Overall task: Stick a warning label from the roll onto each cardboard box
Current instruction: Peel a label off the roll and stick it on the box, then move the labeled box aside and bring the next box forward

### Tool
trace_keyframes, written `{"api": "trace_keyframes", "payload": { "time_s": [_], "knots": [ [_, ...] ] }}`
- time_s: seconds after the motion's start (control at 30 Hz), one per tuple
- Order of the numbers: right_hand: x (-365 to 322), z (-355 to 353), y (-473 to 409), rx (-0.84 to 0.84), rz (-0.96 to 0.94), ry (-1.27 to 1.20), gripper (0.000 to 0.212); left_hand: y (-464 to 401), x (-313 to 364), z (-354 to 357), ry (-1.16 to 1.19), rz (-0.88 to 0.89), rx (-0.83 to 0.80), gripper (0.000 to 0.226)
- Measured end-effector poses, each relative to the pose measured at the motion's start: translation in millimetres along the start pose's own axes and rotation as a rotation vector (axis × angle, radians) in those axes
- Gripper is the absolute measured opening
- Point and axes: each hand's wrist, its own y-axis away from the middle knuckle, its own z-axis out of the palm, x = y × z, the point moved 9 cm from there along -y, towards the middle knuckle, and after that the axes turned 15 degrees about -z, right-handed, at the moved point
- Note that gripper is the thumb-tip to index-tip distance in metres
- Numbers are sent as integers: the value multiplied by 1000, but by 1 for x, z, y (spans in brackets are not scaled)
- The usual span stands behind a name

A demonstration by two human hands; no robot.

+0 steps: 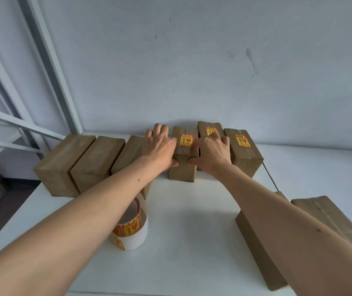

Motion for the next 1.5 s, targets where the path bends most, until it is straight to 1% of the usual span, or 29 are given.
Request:
{"api": "trace_keyframes", "payload": {
  "time_s": [0.1, 0.17, 0.27, 0.3, 0.33, 0.4, 0.47, 0.5, 0.6, 0.67, 0.77, 0.9, 1.0, 1.1, 1.17, 1.23, 1.33, 1.5],
  "knots": [
    [1, 6, -15, 7, 15, 55, 30, -11, -9, 5, 49, -28, -5, 51],
    [0, 10, -19, 14, 36, 58, 36, -14, -21, 3, 127, -68, -55, 60],
    [-15, 4, -16, 124, 3, -9, 42, -17, -59, -1, 212, -170, -174, 73],
    [-25, 1, -14, 152, -24, -51, 42, -16, -75, -1, 190, -199, -210, 73],
    [-35, 1, -12, 140, -55, -108, 44, -16, -90, -2, 153, -223, -239, 72],
    [-61, 10, -8, 19, -98, -292, 58, -12, -116, 1, 91, -261, -276, 66],
    [-85, 24, -2, -128, -63, -537, 77, -6, -131, 7, 47, -276, -303, 59],
    [-93, 31, 0, -175, -39, -612, 85, -3, -134, 10, 41, -280, -314, 56],
    [-110, 43, -1, -222, -51, -596, 96, 4, -136, 15, 61, -279, -321, 53],
    [-111, 44, -2, -200, -48, -589, 94, 6, -134, 17, 72, -268, -326, 54],
    [-102, 42, -2, -161, -41, -594, 85, 8, -130, 16, 135, -280, -327, 53],
    [-90, 36, 2, -145, -55, -585, 75, 18, -121, 8, 234, -273, -286, 50],
    [-83, 32, 11, -158, -55, -580, 74, 29, -114, 3, 280, -260, -294, 58],
    [-76, 23, 28, -150, -51, -579, 74, 43, -105, 1, 394, -265, -321, 64],
    [-71, 17, 43, -137, -41, -576, 73, 55, -93, -3, 424, -245, -340, 57],
    [-66, 13, 59, -139, -28, -570, 72, 71, -80, -8, 445, -225, -359, 41],
    [-61, 6, 80, -163, -29, -540, 71, 91, -66, -13, 528, -206, -386, 38],
    [-55, -5, 114, -182, -15, -492, 71, 118, -49, -20, 549, -145, -384, 29]
  ]
}}
